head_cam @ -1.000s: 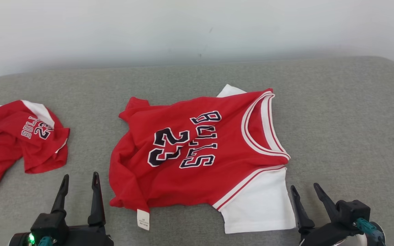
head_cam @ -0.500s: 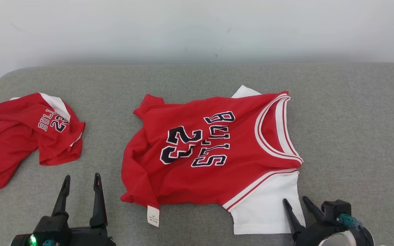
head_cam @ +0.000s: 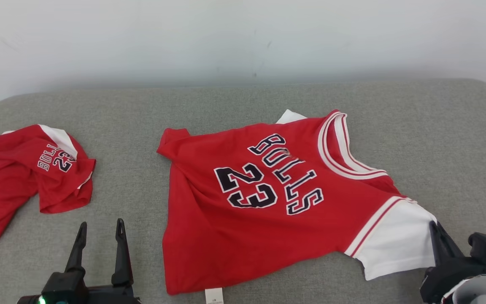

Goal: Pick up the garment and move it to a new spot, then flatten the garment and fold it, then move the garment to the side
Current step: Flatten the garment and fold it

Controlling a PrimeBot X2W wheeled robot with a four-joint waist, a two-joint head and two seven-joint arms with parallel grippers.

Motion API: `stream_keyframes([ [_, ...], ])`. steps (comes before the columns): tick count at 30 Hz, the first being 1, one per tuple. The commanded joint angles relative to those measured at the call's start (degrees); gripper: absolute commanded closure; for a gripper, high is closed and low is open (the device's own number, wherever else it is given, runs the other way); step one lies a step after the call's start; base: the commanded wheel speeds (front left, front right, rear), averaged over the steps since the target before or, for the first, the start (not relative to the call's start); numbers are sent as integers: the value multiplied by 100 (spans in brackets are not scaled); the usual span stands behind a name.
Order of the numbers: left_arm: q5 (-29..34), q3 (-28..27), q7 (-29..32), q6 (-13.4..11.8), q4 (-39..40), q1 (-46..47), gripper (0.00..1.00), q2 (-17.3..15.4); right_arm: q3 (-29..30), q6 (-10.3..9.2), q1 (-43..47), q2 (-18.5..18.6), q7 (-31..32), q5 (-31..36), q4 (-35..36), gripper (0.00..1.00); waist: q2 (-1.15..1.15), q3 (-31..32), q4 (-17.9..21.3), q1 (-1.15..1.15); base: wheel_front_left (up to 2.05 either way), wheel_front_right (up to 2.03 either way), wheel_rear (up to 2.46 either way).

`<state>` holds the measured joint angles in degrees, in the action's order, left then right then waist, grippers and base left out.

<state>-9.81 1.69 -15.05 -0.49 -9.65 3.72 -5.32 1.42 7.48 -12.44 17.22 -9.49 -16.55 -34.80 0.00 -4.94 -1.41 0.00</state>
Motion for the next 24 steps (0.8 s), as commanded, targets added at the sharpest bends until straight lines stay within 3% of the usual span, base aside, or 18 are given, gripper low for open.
stream_keyframes([
  [1,29,-7,-18,40,-22,-82,0,46,139,4,188,33,46,-16,143,100,0,9,35,0,0,0,0],
  [6,22,-21,-18,80,-105,-106,0,78,302,4,381,-9,183,-11,399,100,0,0,85,0,0,0,0],
  [7,19,-31,-18,97,-125,-114,0,85,330,4,416,-45,178,2,469,65,0,3,101,0,0,0,0],
  [8,18,-36,-18,97,-150,-126,0,89,340,4,450,-94,161,18,540,14,0,11,115,0,0,0,0],
  [9,21,-41,-18,108,-168,-137,0,91,344,4,473,-125,138,43,604,0,0,20,130,0,0,0,0],
  [15,61,91,-18,257,-446,-244,0,124,469,4,710,-281,-168,232,1113,0,0,117,175,0,0,0,0],
  [24,-24,614,-11,546,-1266,-416,0,164,511,4,1065,-450,76,296,1243,0,0,-12,241,0,0,0,0],
])
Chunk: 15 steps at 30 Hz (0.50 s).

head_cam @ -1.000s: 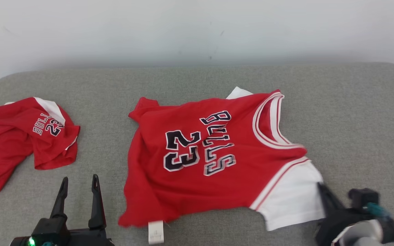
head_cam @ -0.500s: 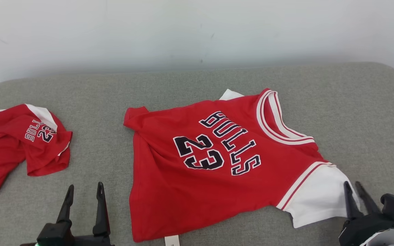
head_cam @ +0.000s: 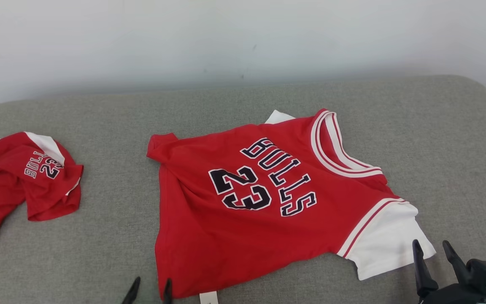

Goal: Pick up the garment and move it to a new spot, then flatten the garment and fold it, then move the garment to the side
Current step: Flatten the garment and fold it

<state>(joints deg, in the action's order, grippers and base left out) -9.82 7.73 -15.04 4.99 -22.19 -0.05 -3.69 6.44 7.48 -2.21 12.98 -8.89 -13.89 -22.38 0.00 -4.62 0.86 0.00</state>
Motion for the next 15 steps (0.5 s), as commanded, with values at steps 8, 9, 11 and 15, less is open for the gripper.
stream_keyframes([
  [8,-242,273,-16,73,-569,112,0,45,97,4,19,37,157,90,-200,0,0,-199,79,0,0,0,0],
  [9,-236,272,-17,68,-600,150,0,47,91,4,-23,63,162,83,-242,0,0,-212,85,0,0,0,0],
  [11,-244,276,-17,61,-650,185,0,54,66,4,-119,91,161,96,-345,0,0,-235,89,0,0,0,0],
  [15,-287,294,-17,62,-757,280,0,62,46,4,-290,140,229,124,-594,0,0,-270,81,0,0,0,0],
])
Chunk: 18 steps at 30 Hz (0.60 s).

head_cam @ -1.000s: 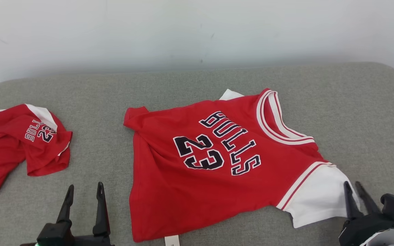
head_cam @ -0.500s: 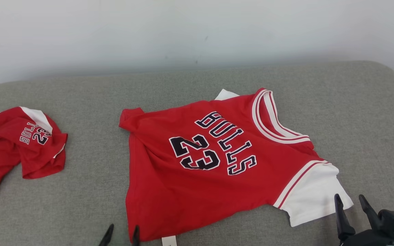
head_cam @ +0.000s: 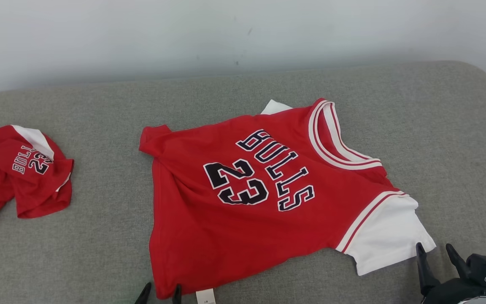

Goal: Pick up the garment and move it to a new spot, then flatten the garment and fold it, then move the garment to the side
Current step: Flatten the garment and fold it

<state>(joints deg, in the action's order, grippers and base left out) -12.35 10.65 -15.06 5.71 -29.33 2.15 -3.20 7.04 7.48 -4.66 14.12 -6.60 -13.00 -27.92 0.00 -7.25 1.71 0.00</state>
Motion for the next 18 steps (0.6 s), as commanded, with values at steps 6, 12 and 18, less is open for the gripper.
stream_keyframes([
  [6,-102,55,-11,17,-253,185,0,20,-131,4,-311,66,24,-3,-477,0,0,-38,-18,0,0,0,0],
  [12,-249,174,4,71,-597,368,100,41,-354,4,-672,57,-17,-173,-1091,100,0,-43,18,0,0,0,0],
  [18,-286,119,-5,18,-347,306,100,34,-520,4,-673,68,-442,-500,-1184,100,0,31,26,0,0,0,0],
])
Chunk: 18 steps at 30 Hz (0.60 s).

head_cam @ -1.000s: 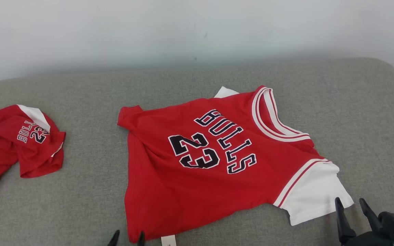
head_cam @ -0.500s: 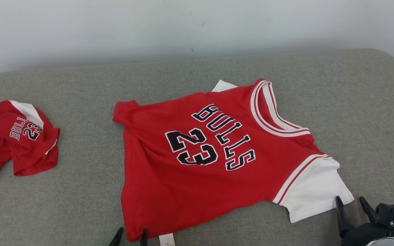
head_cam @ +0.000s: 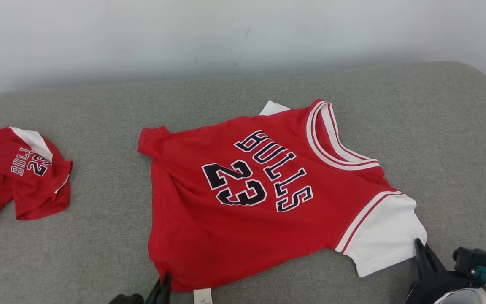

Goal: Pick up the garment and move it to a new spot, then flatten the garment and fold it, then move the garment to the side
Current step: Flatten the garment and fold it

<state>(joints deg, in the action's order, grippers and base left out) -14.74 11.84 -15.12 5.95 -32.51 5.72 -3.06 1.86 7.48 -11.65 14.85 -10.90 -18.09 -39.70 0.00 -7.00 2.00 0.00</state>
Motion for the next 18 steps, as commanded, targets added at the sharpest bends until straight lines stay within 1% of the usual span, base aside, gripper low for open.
stream_keyframes([
  [1,-37,-45,-8,-37,91,-86,100,4,-57,4,69,4,-56,-42,72,100,0,9,-9,0,0,0,0],
  [5,60,-173,-10,-96,589,-104,100,-149,-286,4,199,-1,-131,-214,590,100,0,3,34,0,0,0,0],
  [7,92,-225,-9,-118,834,-19,100,-253,-367,4,143,-3,-85,-348,968,100,0,-28,75,0,0,0,0],
  [9,164,-240,34,-116,1076,182,100,-415,-448,4,14,89,-9,-369,1397,100,0,-83,108,0,0,0,0],
  [10,207,-229,91,-106,1191,322,100,-480,-478,4,-79,105,42,-418,1612,100,0,-117,116,0,0,0,0],
  [14,377,-155,497,4,1626,1101,100,-914,-556,5,-654,242,363,-565,2326,100,0,-354,191,0,0,0,0],
  [16,261,-103,754,60,1791,1633,100,-1039,-578,5,-1072,321,526,-547,2530,100,0,-530,218,0,0,0,0],
  [18,239,-14,1048,107,1888,2259,100,-1263,-620,5,-1584,340,701,-614,2623,100,0,-741,253,0,0,0,0],
])
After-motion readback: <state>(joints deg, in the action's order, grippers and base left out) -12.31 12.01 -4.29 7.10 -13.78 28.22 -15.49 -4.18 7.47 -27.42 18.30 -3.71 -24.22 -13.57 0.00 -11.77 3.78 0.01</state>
